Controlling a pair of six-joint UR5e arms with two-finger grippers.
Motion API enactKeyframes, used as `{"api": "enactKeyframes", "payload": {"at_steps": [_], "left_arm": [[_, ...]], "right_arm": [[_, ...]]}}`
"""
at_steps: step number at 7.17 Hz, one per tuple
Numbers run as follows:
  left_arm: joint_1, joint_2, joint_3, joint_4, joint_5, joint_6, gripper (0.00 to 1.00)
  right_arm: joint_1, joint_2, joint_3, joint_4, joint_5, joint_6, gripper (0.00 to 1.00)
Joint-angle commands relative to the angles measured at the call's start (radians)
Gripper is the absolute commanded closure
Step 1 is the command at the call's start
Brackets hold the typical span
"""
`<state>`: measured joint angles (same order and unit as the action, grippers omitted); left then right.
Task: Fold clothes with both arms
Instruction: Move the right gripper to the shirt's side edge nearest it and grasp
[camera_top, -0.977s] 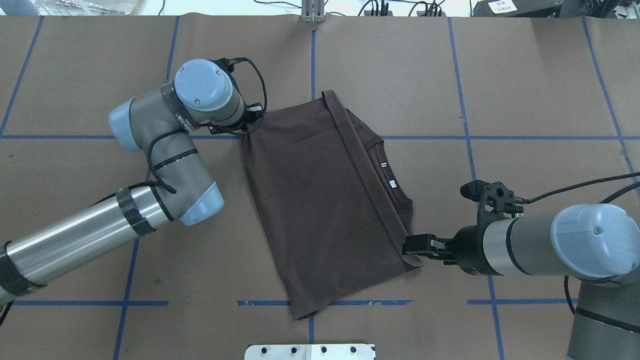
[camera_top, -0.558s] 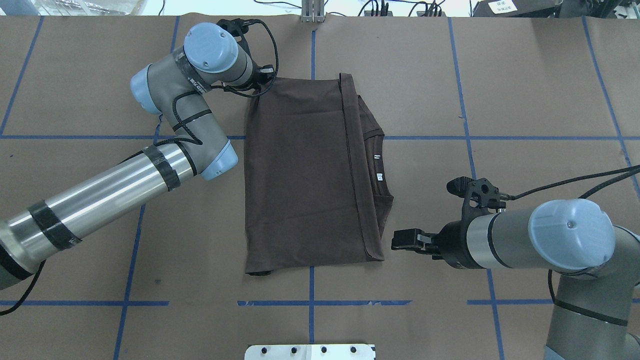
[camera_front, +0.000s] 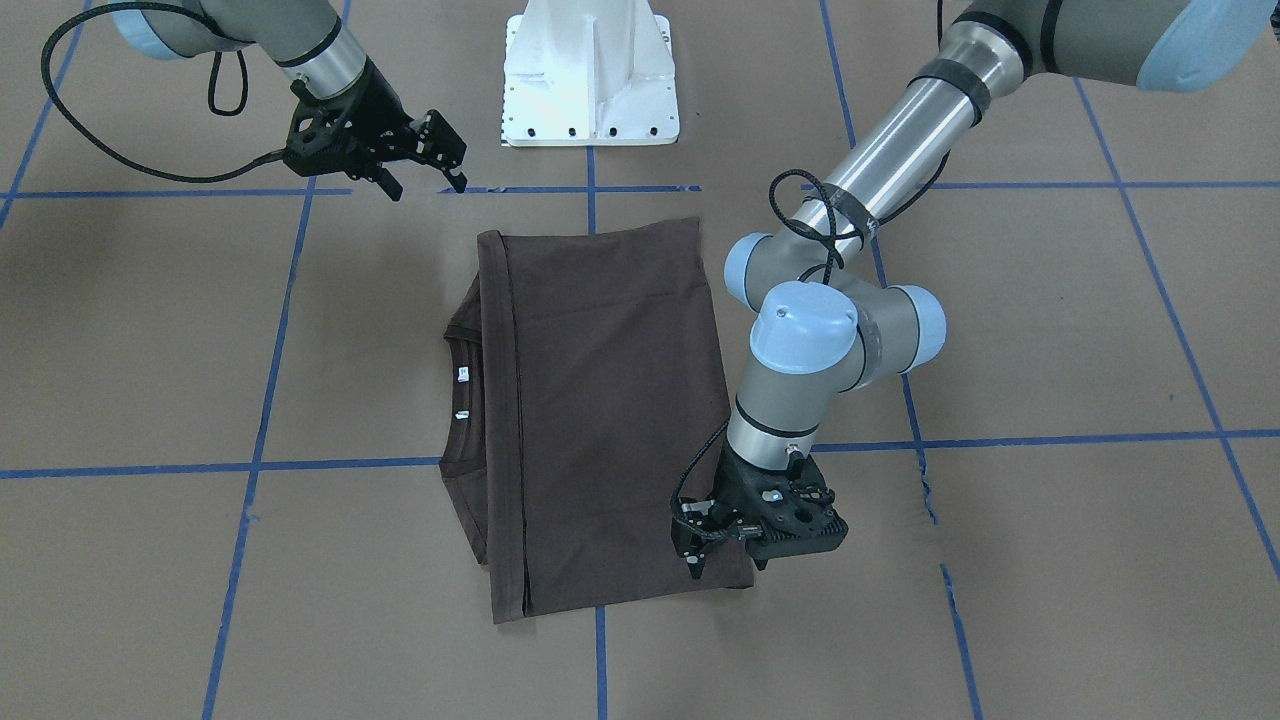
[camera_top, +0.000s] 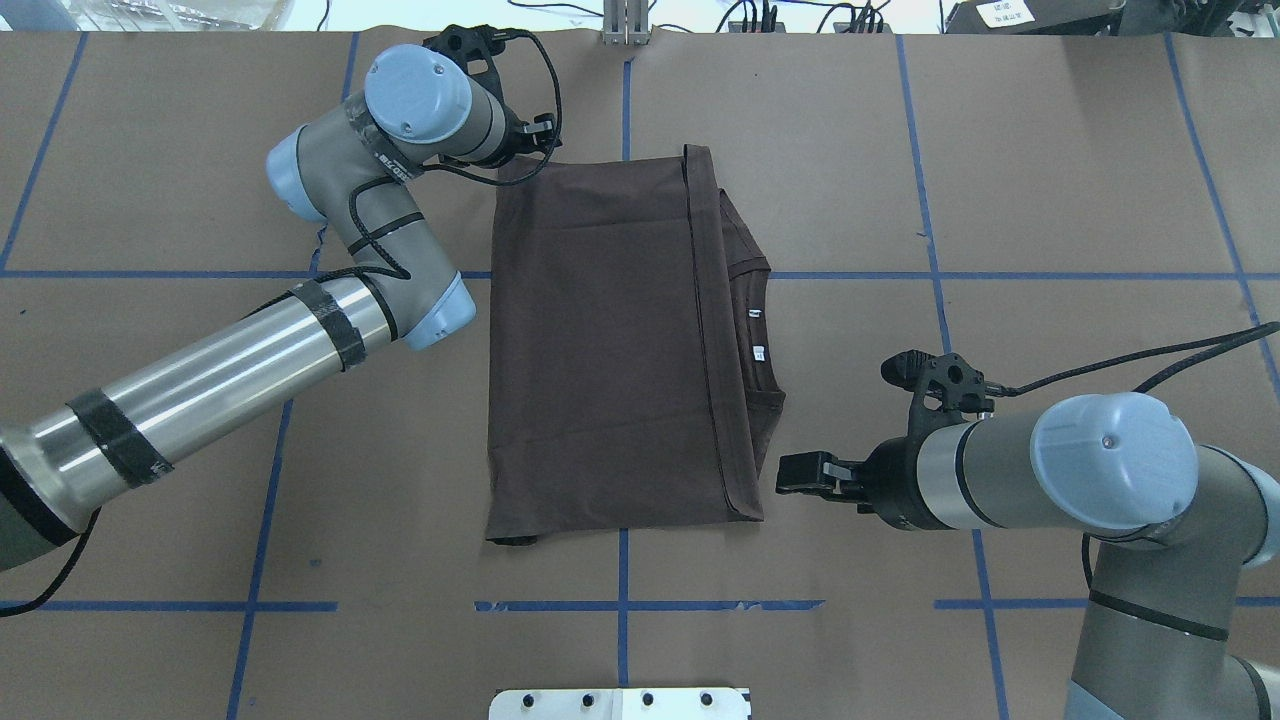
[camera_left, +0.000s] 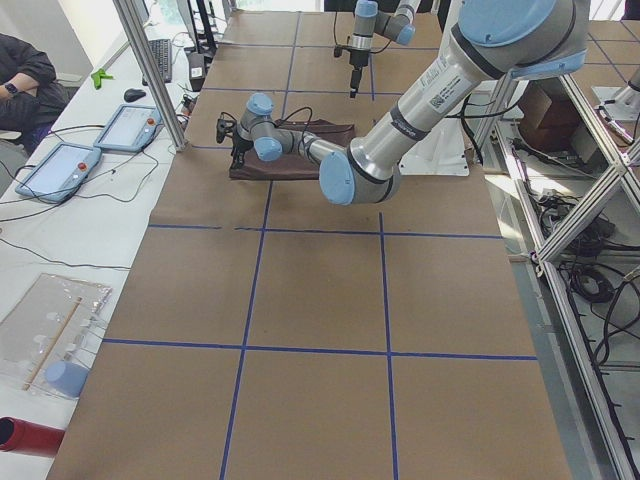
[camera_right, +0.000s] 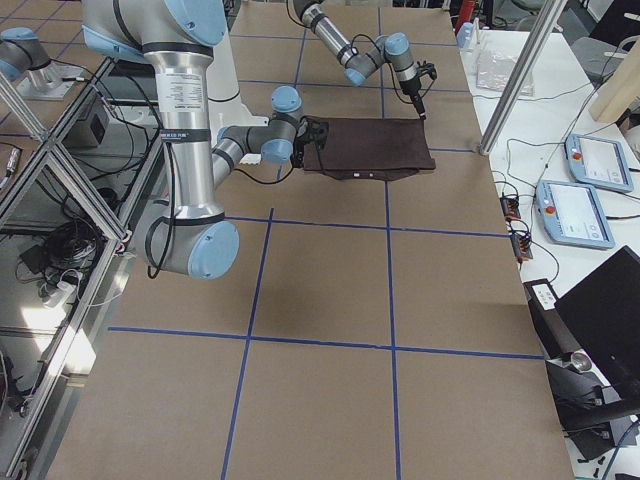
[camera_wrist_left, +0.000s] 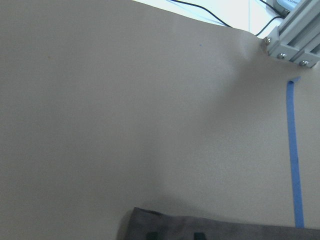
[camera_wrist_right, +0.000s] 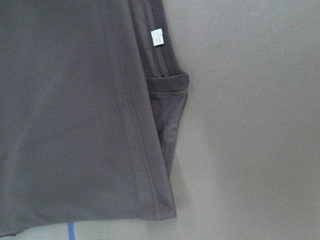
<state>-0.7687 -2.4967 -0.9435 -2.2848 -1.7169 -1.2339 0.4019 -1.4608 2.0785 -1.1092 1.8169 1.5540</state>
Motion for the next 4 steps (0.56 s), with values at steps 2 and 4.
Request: {"api": "enactKeyframes", "payload": {"at_steps": [2,4], "left_arm": [[-0.001,0.114,-0.274,0.241,-0.059,0.024,0.0],[0.003,0.229,-0.507,0.352,-0.081,0.024,0.0]], "right_arm": [[0.014,0.19,-0.101,-0.267,-0.011,-0.148,0.0],[0.008,0.382,-0.22,-0.472,-0.024,-0.219,0.0]]}}
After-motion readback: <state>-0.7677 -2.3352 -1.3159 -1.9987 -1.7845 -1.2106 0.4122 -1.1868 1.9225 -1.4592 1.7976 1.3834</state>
